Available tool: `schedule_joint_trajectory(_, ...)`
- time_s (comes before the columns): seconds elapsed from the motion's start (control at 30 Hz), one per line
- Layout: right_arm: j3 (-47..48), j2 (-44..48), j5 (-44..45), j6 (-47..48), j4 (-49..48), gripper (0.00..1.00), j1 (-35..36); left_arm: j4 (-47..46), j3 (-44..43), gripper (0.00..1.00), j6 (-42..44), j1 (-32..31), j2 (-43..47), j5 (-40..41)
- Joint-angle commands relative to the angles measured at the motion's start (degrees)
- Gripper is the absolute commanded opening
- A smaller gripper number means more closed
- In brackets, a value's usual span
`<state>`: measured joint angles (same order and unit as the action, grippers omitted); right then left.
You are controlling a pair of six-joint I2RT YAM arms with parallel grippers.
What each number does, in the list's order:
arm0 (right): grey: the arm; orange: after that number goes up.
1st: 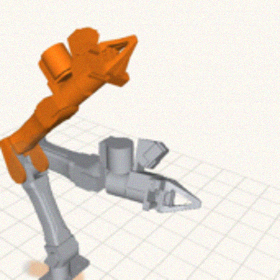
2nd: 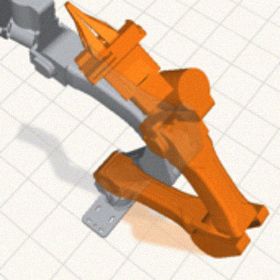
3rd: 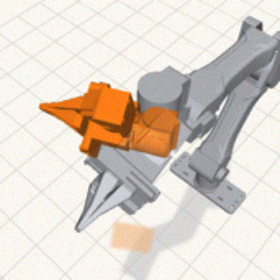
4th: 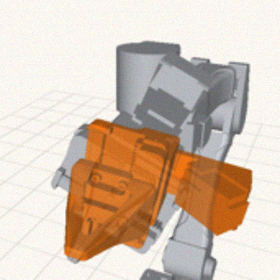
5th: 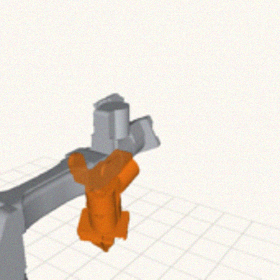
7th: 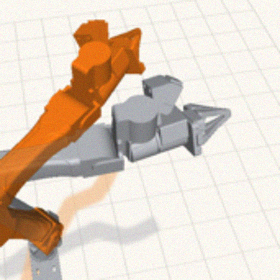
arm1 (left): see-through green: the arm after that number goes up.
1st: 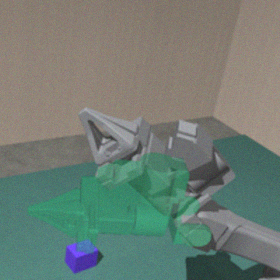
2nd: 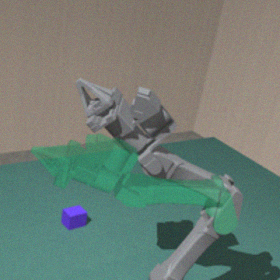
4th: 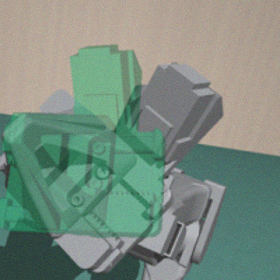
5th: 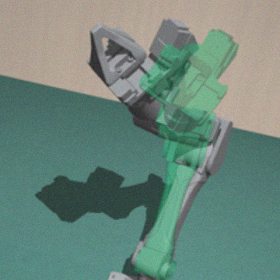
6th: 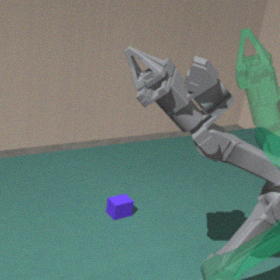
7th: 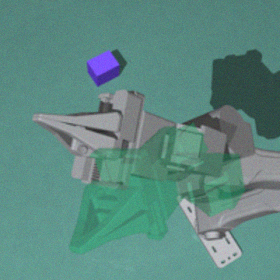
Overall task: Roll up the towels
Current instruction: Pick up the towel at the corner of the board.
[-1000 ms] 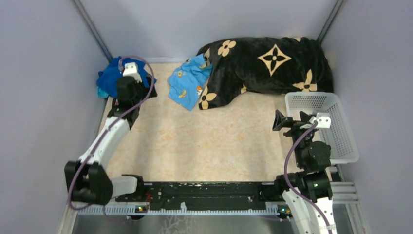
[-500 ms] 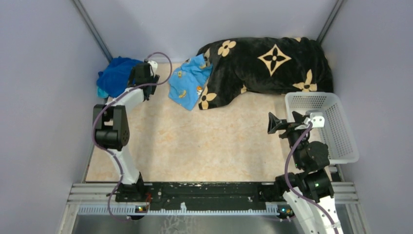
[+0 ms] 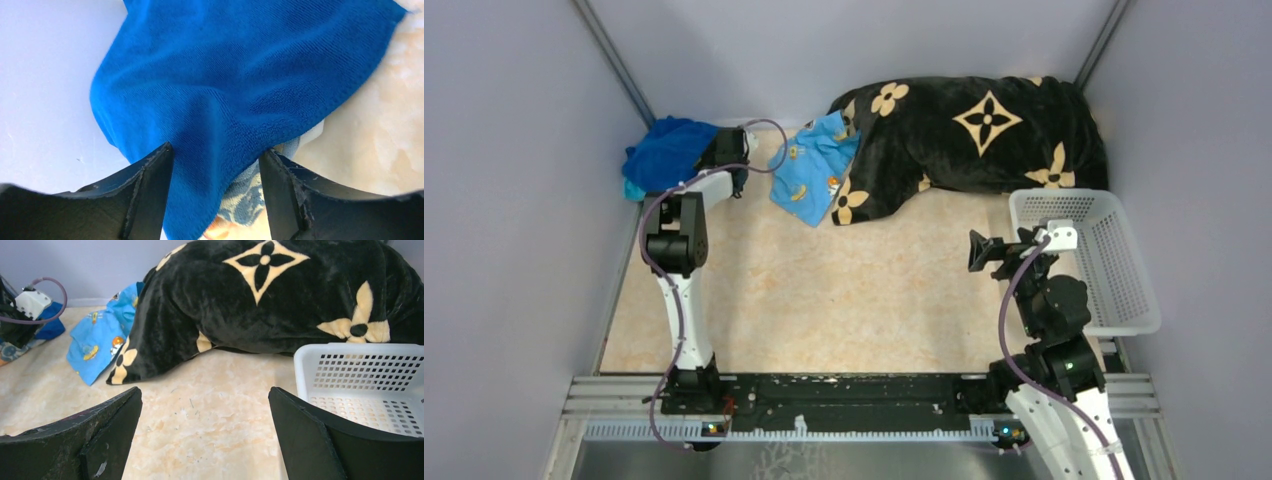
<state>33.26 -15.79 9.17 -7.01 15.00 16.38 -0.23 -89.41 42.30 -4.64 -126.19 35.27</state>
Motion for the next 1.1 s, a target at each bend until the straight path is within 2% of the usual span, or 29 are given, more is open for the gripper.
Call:
schedule_joint_trajectory(0.0, 1.1, -1.8, 0.3, 0.9, -0.6, 0.99, 0.5, -4.2, -4.6, 0.64, 3.8, 0.7, -2.6, 3.9)
schedule_joint_trajectory(0.13, 1.3, -3.2, 0.1, 1.1, -0.4, 0.99, 0.5, -7.0, -5.5, 0.58, 4.6, 0.7, -1.9, 3.7)
schedule_joint_trajectory(0.4, 1.4, -4.4, -0.6, 1.3, -0.3, 0.99, 0.6, -5.1, -7.1, 0.59, 2.8, 1.2, -0.6, 1.6)
schedule_joint_trajectory(0.53, 1.4, -4.5, -0.6, 1.3, -0.5, 0.99, 0.5, -2.8, -7.2, 0.45, 0.9, 2.1, -1.6, 0.3)
schedule_joint_trajectory(0.73, 1.3, -4.8, -0.7, 1.3, -0.5, 0.99, 0.6, -0.7, -6.0, 0.37, -0.2, 2.1, -2.4, -2.0)
schedule_joint_trajectory(0.93, 1.4, -4.7, -0.6, 1.3, -0.5, 0.99, 0.6, 2.1, -7.0, 0.00, -2.9, 2.0, -1.6, -4.3)
schedule_joint_trajectory(1.07, 1.4, -4.2, -0.6, 1.4, -0.6, 0.99, 0.6, 3.1, -9.1, 0.00, -7.6, 1.0, 2.4, -1.9)
